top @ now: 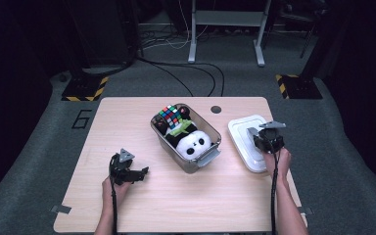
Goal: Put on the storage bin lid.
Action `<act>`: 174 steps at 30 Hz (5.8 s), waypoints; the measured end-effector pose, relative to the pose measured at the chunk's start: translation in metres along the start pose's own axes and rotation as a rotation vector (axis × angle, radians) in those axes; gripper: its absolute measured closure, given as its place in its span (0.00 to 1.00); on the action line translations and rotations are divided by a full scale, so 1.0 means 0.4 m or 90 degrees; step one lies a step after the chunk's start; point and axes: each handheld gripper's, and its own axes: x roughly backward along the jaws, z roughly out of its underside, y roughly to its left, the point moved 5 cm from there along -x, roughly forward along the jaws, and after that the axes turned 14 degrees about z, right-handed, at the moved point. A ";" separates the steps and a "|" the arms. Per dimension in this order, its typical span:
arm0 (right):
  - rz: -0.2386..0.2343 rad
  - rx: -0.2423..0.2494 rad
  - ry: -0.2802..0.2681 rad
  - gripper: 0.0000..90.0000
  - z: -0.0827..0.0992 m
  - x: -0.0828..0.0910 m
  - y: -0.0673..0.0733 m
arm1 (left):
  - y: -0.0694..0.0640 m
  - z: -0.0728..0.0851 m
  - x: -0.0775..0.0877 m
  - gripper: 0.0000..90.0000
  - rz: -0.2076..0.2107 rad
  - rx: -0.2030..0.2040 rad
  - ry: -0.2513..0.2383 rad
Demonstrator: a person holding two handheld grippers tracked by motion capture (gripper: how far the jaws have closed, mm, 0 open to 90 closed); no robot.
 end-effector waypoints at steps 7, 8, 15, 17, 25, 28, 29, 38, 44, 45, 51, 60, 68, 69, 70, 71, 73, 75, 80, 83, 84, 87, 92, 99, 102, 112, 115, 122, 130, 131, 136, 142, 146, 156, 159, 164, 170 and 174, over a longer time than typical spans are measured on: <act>-0.009 0.023 -0.025 0.74 -0.037 0.047 0.012 | 0.000 0.000 0.000 0.17 0.000 -0.001 -0.001; -0.010 0.023 -0.026 0.74 -0.043 0.053 0.013 | 0.000 0.000 0.000 0.17 0.000 0.000 0.000; -0.016 0.032 -0.046 0.74 -0.085 0.093 0.014 | 0.000 0.000 0.000 0.17 0.000 0.000 0.000; -0.016 0.030 -0.052 0.74 -0.094 0.102 0.016 | 0.000 0.000 -0.001 0.17 -0.001 0.000 -0.003; -0.014 0.049 -0.063 0.74 -0.124 0.125 0.026 | 0.000 0.000 0.000 0.17 -0.001 0.000 -0.001; -0.015 0.042 -0.068 0.74 -0.139 0.137 0.021 | 0.000 0.000 0.000 0.17 0.001 0.001 0.000; -0.019 0.034 -0.072 0.74 -0.145 0.143 0.019 | 0.000 0.000 0.000 0.17 0.000 0.000 0.000; -0.022 0.043 -0.091 0.74 -0.186 0.187 0.021 | 0.000 0.000 -0.002 0.17 -0.001 0.001 -0.005; -0.027 0.043 -0.102 0.74 -0.215 0.215 0.038 | -0.001 0.000 0.000 0.17 0.001 0.001 -0.001; -0.029 0.039 -0.106 0.74 -0.220 0.220 0.041 | 0.000 0.000 -0.001 0.17 -0.002 0.000 -0.005; -0.048 0.040 -0.120 0.74 -0.251 0.243 0.072 | -0.001 0.000 -0.002 0.17 -0.001 0.001 -0.005; -0.082 0.048 -0.143 0.74 -0.289 0.275 0.143 | 0.000 0.000 0.001 0.17 0.003 -0.004 0.004; -0.113 0.058 -0.157 0.74 -0.317 0.289 0.210 | 0.000 0.000 0.001 0.17 0.003 -0.005 0.004; -0.117 0.056 -0.157 0.74 -0.319 0.290 0.218 | 0.000 0.000 0.001 0.17 0.003 -0.005 0.004; -0.120 0.060 -0.159 0.74 -0.321 0.289 0.226 | 0.000 0.000 0.001 0.17 0.003 -0.004 0.004; -0.124 0.061 -0.159 0.74 -0.324 0.288 0.234 | 0.000 0.000 0.001 0.17 0.003 -0.004 0.004; -0.130 0.061 -0.157 0.74 -0.327 0.287 0.250 | 0.000 0.000 0.000 0.17 0.002 -0.005 0.000; -0.139 0.061 -0.158 0.74 -0.330 0.287 0.265 | -0.001 0.000 0.000 0.17 0.003 -0.002 0.002; -0.148 0.073 -0.158 0.74 -0.338 0.287 0.300 | -0.002 0.001 -0.001 0.17 0.004 0.001 -0.003; -0.157 0.083 -0.162 0.74 -0.343 0.287 0.322 | -0.002 0.000 -0.001 0.17 0.004 0.001 -0.003; -0.159 0.079 -0.157 0.74 -0.343 0.288 0.329 | -0.002 0.001 -0.001 0.17 0.004 0.001 -0.001; -0.167 0.091 -0.161 0.74 -0.347 0.289 0.355 | -0.002 0.000 -0.002 0.17 0.003 0.001 -0.005; -0.176 0.098 -0.152 0.74 -0.350 0.285 0.396 | -0.003 0.000 -0.001 0.17 0.006 0.003 -0.001; -0.178 0.116 -0.142 0.73 -0.346 0.278 0.446 | -0.002 0.000 0.000 0.17 0.005 -0.002 0.000; -0.177 0.115 -0.139 0.73 -0.343 0.276 0.463 | -0.002 0.000 0.000 0.17 0.005 -0.002 0.000; -0.165 0.106 -0.138 0.73 -0.332 0.273 0.492 | -0.002 0.000 0.000 0.17 0.005 -0.002 0.000; -0.167 0.100 -0.136 0.73 -0.327 0.271 0.492 | -0.002 0.000 0.000 0.17 0.006 -0.002 0.000; -0.161 0.113 -0.139 0.73 -0.314 0.276 0.508 | -0.002 0.001 0.001 0.17 0.004 -0.007 0.001; -0.166 0.116 -0.144 0.73 -0.314 0.274 0.506 | -0.002 0.001 0.001 0.17 0.005 -0.006 0.000; -0.167 0.117 -0.144 0.72 -0.314 0.273 0.505 | -0.002 0.001 0.001 0.17 0.006 -0.006 0.000; -0.173 0.121 -0.131 0.62 -0.312 0.267 0.509 | -0.004 0.001 0.000 0.17 0.008 -0.003 0.001; -0.174 0.118 -0.123 0.38 -0.311 0.274 0.499 | -0.004 0.001 0.001 0.17 0.008 -0.003 0.001; -0.181 0.111 -0.117 0.25 -0.309 0.288 0.476 | -0.003 0.001 0.001 0.17 0.008 -0.005 0.002; -0.199 0.107 -0.117 0.13 -0.264 0.326 0.399 | -0.004 0.000 -0.002 0.17 0.011 -0.006 0.001; -0.194 0.099 -0.125 0.13 -0.244 0.338 0.375 | -0.003 -0.001 -0.002 0.17 0.010 -0.008 0.001; -0.188 0.096 -0.127 0.12 -0.199 0.350 0.341 | -0.002 -0.002 -0.002 0.17 0.010 -0.014 0.003; -0.172 0.092 -0.116 0.09 -0.138 0.354 0.310 | -0.002 -0.002 -0.002 0.17 0.010 -0.014 0.003; -0.161 0.095 -0.106 0.07 -0.089 0.346 0.291 | -0.002 -0.002 -0.002 0.17 0.010 -0.013 0.002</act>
